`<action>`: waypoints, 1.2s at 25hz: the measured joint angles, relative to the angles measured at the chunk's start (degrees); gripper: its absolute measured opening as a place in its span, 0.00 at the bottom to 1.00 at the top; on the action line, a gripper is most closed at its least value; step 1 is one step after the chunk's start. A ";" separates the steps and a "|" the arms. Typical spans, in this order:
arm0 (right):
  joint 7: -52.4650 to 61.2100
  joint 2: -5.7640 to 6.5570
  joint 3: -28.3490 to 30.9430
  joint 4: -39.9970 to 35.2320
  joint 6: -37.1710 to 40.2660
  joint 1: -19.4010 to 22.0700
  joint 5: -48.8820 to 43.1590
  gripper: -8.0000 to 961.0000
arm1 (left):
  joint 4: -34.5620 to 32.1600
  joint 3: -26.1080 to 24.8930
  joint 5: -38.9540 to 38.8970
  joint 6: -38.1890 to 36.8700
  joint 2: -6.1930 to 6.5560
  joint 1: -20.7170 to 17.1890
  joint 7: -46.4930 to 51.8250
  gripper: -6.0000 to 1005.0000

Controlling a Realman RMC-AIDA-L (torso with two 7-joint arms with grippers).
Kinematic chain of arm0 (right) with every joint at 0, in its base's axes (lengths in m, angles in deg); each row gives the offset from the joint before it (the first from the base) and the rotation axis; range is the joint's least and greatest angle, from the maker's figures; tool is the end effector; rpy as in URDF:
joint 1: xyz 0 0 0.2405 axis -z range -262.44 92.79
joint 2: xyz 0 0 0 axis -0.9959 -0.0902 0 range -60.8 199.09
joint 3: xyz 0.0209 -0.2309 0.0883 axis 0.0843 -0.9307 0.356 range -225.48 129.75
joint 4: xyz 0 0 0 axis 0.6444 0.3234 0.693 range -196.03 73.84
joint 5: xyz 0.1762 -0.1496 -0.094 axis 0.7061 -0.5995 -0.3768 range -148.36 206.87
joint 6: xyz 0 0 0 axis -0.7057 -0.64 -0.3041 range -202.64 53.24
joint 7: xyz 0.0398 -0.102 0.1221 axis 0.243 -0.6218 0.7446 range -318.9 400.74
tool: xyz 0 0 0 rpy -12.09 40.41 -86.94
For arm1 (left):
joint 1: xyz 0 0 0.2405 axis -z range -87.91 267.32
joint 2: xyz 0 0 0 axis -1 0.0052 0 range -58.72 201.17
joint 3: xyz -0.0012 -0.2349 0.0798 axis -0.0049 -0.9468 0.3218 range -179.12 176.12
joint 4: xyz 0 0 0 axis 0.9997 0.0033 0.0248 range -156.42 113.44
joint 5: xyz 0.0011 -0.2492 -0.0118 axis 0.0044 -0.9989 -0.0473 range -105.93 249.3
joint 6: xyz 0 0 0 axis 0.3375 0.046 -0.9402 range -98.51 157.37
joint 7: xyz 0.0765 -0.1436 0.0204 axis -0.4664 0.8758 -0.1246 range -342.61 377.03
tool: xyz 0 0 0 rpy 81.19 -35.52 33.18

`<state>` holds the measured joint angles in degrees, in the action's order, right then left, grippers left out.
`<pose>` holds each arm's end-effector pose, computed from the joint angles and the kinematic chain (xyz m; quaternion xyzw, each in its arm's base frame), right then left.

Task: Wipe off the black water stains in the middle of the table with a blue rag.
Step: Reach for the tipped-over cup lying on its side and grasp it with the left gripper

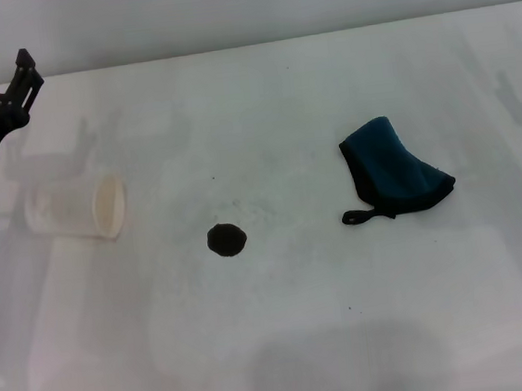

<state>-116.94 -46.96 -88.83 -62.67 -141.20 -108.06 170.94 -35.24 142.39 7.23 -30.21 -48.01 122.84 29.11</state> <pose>0.4152 0.3452 0.0251 -0.6408 0.3045 0.2854 0.6444 -0.2907 0.4102 -0.0631 -0.6993 -0.2809 -0.3497 0.5566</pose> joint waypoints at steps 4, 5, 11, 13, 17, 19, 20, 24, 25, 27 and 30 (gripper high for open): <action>0.73 0.05 0.02 0.00 -0.08 0.16 0.03 0.81 | -0.05 0.01 0.06 -0.04 0.00 -0.05 1.84 0.88; 1.05 0.06 0.02 0.00 -0.07 0.24 0.03 0.81 | -0.05 0.03 0.08 -0.06 0.01 -0.05 2.26 0.88; 1.45 0.16 0.02 0.00 0.08 0.64 0.01 0.81 | -0.05 0.08 0.12 -0.13 0.06 -0.15 3.69 0.88; 1.48 0.17 0.02 0.00 0.03 0.72 0.05 0.81 | -0.05 0.06 0.12 -0.13 0.04 -0.17 3.71 0.88; 1.56 0.17 0.02 0.29 0.00 0.92 -0.05 0.81 | -0.07 -0.52 -0.32 -0.13 -0.11 -0.13 3.65 0.88; 1.61 0.17 0.02 0.65 0.02 0.94 -0.03 0.81 | -1.76 -2.12 -2.69 -0.20 -0.23 -0.65 3.77 0.88; 1.73 0.21 0.02 0.75 0.03 0.94 -0.02 0.81 | -2.54 -2.65 -3.49 -0.37 -0.23 -0.92 3.77 0.88; 2.83 0.31 0.02 0.68 -0.03 0.93 0.01 0.81 | -3.66 -3.26 -3.31 -1.55 0.38 -0.61 5.41 0.88; 3.19 0.36 0.02 0.66 -0.05 0.92 0.01 0.81 | -3.66 -3.26 -3.31 -1.55 0.38 -0.61 5.41 0.88; 3.61 0.42 0.02 0.65 -0.05 0.97 0.05 0.81 | -3.32 -3.26 1.33 -1.74 1.52 0.42 9.64 0.88; 3.74 0.44 -0.05 0.61 0.18 0.86 0.07 0.82 | -2.49 -3.42 9.20 -1.28 4.57 1.83 19.41 0.88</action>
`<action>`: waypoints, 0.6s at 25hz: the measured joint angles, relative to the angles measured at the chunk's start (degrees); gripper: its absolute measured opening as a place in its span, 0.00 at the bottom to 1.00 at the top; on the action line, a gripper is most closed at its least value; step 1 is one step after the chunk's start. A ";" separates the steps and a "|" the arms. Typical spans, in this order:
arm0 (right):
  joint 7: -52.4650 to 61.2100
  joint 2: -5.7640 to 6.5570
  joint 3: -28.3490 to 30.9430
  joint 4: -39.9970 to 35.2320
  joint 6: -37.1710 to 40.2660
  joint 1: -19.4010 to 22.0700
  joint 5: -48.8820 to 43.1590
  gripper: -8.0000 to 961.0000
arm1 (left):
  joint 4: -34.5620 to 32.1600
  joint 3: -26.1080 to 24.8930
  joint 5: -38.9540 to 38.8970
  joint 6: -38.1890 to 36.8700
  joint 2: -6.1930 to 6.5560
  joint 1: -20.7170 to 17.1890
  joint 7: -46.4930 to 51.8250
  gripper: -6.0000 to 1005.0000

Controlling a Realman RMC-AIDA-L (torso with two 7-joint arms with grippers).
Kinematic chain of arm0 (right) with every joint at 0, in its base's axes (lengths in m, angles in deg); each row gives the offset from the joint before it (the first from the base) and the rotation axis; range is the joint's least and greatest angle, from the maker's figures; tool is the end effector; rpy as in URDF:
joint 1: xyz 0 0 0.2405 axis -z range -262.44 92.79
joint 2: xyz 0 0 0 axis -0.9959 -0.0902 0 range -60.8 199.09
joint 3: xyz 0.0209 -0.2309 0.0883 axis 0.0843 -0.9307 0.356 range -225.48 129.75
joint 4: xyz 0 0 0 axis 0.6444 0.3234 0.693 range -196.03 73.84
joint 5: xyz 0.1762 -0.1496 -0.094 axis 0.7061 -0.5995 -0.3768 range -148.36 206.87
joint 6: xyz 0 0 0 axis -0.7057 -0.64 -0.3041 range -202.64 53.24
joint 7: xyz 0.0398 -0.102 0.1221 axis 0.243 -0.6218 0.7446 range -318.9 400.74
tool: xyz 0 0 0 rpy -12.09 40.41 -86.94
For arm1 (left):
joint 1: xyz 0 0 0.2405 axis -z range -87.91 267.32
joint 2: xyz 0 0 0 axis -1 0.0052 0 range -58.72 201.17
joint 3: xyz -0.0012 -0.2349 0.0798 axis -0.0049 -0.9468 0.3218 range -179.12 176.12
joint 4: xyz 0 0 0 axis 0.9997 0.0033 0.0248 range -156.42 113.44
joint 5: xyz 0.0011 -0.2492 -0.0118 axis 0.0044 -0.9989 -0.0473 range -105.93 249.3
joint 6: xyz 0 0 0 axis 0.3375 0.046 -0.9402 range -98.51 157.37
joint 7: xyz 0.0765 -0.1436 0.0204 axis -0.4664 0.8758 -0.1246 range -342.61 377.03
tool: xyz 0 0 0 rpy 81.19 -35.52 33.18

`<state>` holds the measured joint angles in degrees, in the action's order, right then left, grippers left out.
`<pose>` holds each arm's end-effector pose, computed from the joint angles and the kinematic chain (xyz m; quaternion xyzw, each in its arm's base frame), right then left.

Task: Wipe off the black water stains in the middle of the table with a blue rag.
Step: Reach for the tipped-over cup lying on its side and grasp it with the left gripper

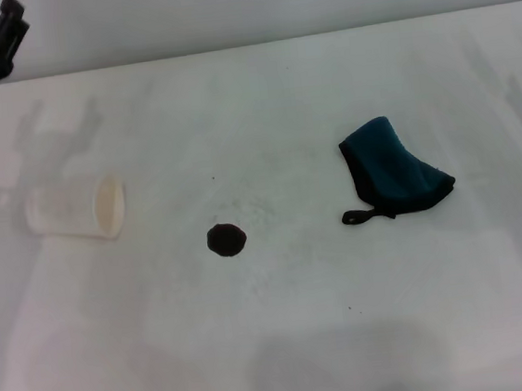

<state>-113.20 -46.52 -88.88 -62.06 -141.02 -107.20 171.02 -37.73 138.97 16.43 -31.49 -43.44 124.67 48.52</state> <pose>0.4233 0.3376 0.0261 -0.6278 0.3332 0.2977 0.6373 -0.2695 0.4317 -0.0368 -0.6858 -0.3249 -0.4460 0.4745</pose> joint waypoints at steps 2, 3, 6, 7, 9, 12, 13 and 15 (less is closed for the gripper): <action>0.01 0.02 -0.25 -0.16 0.15 -0.30 -0.07 0.82 | 2.60 -0.02 6.72 0.38 2.76 1.34 12.11 0.88; 0.01 0.03 -0.37 -0.29 0.18 -0.41 -0.10 0.82 | 4.39 0.01 9.46 -0.13 3.76 2.09 17.13 0.88; 0.03 0.07 -0.41 -0.44 0.23 -0.71 -0.11 0.82 | 9.52 0.33 17.44 -3.28 6.11 4.17 28.55 0.88; 0.03 0.08 -0.41 -0.48 0.24 -0.92 -0.12 0.82 | 11.52 0.33 20.89 -4.89 7.14 5.17 32.45 0.88; 0.04 0.08 -0.47 -0.36 0.29 -1.28 -0.17 0.82 | 15.29 0.46 26.19 -7.97 8.40 6.86 37.38 0.88; 0.05 -0.11 -0.52 0.02 0.39 -1.80 -0.28 0.82 | 22.77 2.18 31.75 -12.97 9.26 10.15 42.90 0.88; 0.05 -0.16 -0.53 0.14 0.41 -1.90 -0.29 0.82 | 25.80 4.90 32.51 -14.12 9.33 11.64 44.46 0.88; 0.07 -0.27 -0.55 0.59 0.44 -2.26 -0.30 0.82 | 30.38 11.72 32.79 -15.36 9.22 14.01 47.43 0.88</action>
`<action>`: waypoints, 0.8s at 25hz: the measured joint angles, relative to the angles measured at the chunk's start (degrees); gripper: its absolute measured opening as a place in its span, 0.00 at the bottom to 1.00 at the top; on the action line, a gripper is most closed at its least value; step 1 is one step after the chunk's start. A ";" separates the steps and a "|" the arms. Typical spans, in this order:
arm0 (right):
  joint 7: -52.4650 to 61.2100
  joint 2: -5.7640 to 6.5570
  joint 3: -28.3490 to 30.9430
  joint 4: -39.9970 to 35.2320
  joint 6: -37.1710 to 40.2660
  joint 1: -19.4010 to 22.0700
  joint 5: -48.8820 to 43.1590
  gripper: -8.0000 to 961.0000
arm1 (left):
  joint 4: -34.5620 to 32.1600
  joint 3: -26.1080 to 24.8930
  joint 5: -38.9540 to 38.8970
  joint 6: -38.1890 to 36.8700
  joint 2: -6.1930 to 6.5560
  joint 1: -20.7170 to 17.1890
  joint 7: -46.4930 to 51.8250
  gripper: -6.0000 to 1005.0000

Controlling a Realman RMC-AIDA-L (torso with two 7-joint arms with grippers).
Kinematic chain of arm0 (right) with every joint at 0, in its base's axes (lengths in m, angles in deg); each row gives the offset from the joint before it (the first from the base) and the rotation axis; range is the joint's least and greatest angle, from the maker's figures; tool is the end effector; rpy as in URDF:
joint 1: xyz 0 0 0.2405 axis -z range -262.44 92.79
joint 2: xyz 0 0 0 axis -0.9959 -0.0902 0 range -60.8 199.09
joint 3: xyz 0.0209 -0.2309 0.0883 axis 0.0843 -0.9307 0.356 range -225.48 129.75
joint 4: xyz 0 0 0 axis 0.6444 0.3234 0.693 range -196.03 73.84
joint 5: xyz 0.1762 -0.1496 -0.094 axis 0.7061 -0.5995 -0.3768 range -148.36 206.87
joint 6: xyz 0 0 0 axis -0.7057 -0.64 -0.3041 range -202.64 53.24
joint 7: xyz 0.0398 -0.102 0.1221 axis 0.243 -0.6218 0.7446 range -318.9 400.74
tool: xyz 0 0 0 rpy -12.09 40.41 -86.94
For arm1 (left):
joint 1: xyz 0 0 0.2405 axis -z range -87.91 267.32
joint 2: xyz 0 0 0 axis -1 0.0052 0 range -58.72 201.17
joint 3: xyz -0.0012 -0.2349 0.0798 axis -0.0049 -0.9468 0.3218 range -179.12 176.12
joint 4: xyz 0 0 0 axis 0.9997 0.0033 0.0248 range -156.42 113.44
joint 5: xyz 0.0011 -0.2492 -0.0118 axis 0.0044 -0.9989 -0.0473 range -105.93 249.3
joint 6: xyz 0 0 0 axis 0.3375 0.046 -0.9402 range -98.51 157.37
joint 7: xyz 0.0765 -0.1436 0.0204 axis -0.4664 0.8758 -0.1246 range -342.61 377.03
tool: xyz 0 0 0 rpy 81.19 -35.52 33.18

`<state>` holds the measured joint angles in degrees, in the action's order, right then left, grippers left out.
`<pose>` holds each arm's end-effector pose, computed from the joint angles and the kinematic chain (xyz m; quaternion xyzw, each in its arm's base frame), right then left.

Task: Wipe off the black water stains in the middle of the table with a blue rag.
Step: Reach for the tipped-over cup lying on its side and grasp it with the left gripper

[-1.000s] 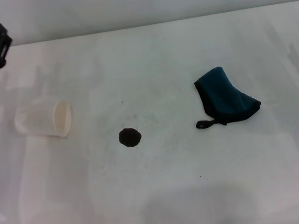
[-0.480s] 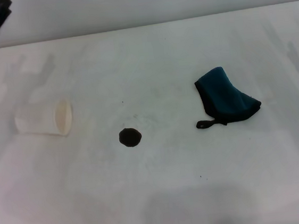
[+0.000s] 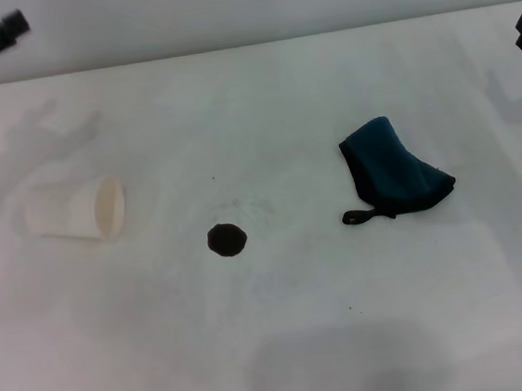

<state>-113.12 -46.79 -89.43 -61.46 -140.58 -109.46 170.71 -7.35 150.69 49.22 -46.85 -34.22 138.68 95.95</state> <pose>0.4097 0.3516 0.0182 -0.6398 0.3284 0.3062 0.6238 -0.2843 0.4602 0.0561 -0.8413 -0.3391 -0.3168 0.2772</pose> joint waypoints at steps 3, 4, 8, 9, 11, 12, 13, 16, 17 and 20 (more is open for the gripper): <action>1.09 -0.18 -0.03 0.54 0.05 -0.34 -0.01 0.82 | 8.42 9.85 4.16 -2.30 -1.25 4.14 3.43 0.88; 1.94 -0.21 -0.05 0.95 0.09 -0.55 -0.04 0.82 | 12.07 11.36 7.61 -3.60 -2.01 5.86 3.58 0.88; 6.15 -0.21 -0.09 2.26 1.34 -1.28 -0.12 0.82 | 20.45 11.54 17.97 -7.59 -3.21 10.90 2.00 0.88; 6.76 -0.20 -0.09 2.35 1.82 -1.43 -0.12 0.82 | 21.27 11.48 20.86 -8.58 -3.01 12.12 1.29 0.88; 7.33 -0.25 -0.09 2.54 2.57 -1.76 -0.13 0.82 | 21.74 11.41 24.70 -9.66 -2.57 13.77 0.18 0.88; 7.41 -0.27 -0.09 2.70 2.86 -1.93 -0.13 0.82 | 22.12 11.35 27.42 -10.36 -2.31 14.92 -1.10 0.88; 7.45 -0.27 -0.08 2.83 3.07 -2.09 -0.13 0.82 | 22.41 11.32 29.36 -10.92 -2.19 15.65 -2.33 0.88; 7.58 -0.27 0.22 3.15 3.85 -2.34 -0.13 0.82 | 23.98 11.25 35.90 -12.18 -2.36 18.38 -7.49 0.88; 7.64 -0.27 0.35 3.15 4.02 -2.37 -0.13 0.82 | 24.84 11.22 37.99 -12.22 -2.84 19.26 -8.87 0.88; 8.34 -0.25 0.52 3.17 4.35 -2.38 -0.12 0.82 | 27.01 11.21 42.10 -12.07 -4.49 21.32 -11.89 0.88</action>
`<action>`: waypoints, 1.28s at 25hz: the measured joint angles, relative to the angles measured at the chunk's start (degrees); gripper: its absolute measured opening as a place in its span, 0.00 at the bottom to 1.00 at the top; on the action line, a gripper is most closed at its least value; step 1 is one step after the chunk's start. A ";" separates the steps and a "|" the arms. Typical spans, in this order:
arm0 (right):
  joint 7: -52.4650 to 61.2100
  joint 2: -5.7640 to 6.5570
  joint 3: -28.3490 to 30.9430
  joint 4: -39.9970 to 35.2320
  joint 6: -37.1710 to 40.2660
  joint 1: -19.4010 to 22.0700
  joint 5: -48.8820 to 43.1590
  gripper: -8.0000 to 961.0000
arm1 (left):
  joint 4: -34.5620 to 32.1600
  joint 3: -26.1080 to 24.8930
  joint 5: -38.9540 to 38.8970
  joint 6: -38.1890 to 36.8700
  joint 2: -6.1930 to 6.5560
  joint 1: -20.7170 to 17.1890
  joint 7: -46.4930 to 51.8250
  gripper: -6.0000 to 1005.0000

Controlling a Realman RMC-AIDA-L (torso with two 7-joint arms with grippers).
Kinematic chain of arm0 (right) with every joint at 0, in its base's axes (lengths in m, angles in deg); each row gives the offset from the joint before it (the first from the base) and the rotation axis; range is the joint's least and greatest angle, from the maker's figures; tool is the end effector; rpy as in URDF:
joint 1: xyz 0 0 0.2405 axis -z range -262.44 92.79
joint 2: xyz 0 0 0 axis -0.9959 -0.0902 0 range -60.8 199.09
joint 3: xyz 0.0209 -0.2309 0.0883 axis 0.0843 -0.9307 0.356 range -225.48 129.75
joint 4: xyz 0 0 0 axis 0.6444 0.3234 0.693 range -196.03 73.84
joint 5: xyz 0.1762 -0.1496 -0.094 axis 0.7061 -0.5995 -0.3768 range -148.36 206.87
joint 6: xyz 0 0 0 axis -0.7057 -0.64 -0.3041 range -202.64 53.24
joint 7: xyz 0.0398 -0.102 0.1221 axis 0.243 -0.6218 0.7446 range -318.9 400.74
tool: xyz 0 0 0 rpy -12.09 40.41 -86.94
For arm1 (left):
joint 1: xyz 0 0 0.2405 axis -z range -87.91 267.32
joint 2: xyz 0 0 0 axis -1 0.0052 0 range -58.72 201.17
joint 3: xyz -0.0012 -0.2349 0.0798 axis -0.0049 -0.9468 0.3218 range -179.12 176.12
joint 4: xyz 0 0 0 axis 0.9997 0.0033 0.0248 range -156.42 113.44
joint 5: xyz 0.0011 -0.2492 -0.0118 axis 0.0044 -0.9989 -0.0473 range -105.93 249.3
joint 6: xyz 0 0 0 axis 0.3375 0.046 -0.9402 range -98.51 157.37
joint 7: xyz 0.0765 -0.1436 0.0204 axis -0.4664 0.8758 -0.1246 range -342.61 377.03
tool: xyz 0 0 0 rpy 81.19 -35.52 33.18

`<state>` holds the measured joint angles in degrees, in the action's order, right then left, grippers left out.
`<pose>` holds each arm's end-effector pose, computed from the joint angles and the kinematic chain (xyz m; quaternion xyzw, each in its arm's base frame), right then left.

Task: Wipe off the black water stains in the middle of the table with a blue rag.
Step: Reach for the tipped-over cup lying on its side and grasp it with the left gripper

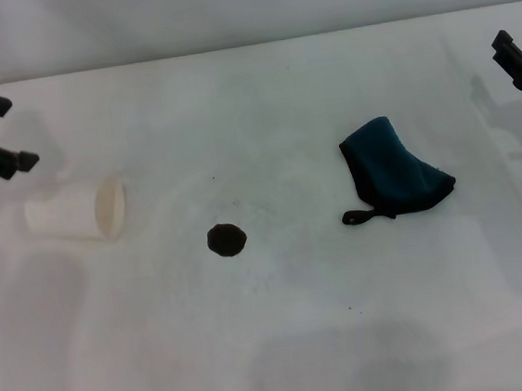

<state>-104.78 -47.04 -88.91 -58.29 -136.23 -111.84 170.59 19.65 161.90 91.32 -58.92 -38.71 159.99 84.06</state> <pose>0.4101 0.3564 -0.0038 -0.6155 0.4140 0.3304 0.5835 -0.2388 0.4668 0.0871 -0.9797 -0.0734 0.1078 0.1520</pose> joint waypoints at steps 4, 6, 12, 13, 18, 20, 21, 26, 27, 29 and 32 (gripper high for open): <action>0.65 0.00 0.01 0.05 0.55 -0.15 0.06 0.82 | 3.95 -0.01 4.89 0.85 -3.71 2.91 -6.15 0.87; 0.78 0.00 0.03 0.39 0.62 -0.18 0.09 0.82 | 6.55 -0.02 6.02 1.83 -5.96 4.15 -8.82 0.87; 0.83 0.00 0.10 0.78 0.63 -0.25 0.26 0.81 | 6.80 -0.06 9.46 2.55 -8.86 5.98 -12.72 0.86; 0.99 0.00 0.10 0.80 0.63 -0.24 0.27 0.81 | 6.05 -0.08 9.47 2.73 -8.87 5.98 -12.94 0.86; 2.70 0.00 0.09 0.83 0.63 -0.05 0.32 0.81 | 4.12 -0.11 9.88 4.53 -8.85 5.66 -13.86 0.86; 2.82 0.00 0.09 0.82 0.63 0.00 0.31 0.81 | 3.56 -0.10 10.04 4.86 -8.88 5.53 -13.91 0.85; 2.83 0.00 0.09 0.81 0.62 0.01 0.31 0.81 | 3.26 -0.11 10.11 4.98 -8.88 5.45 -13.97 0.85; 2.85 -0.01 0.09 0.76 0.63 0.09 0.35 0.81 | 0.57 -0.19 12.10 7.40 -8.98 4.59 -14.50 0.85; 2.86 0.00 0.09 0.76 0.63 0.12 0.35 0.81 | 0.57 -0.19 12.10 7.40 -8.98 4.59 -14.50 0.85; 2.86 0.00 0.09 0.80 0.64 0.17 0.34 0.81 | -0.51 -0.19 12.74 8.96 -8.99 4.28 -14.36 0.84; 2.88 -0.01 0.09 0.85 0.65 0.26 0.23 0.81 | -2.07 -0.19 13.01 11.26 -9.02 3.78 -14.24 0.84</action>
<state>-101.90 -47.05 -88.82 -57.45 -135.57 -111.57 170.83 17.58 161.71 104.33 -47.66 -47.74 163.78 69.82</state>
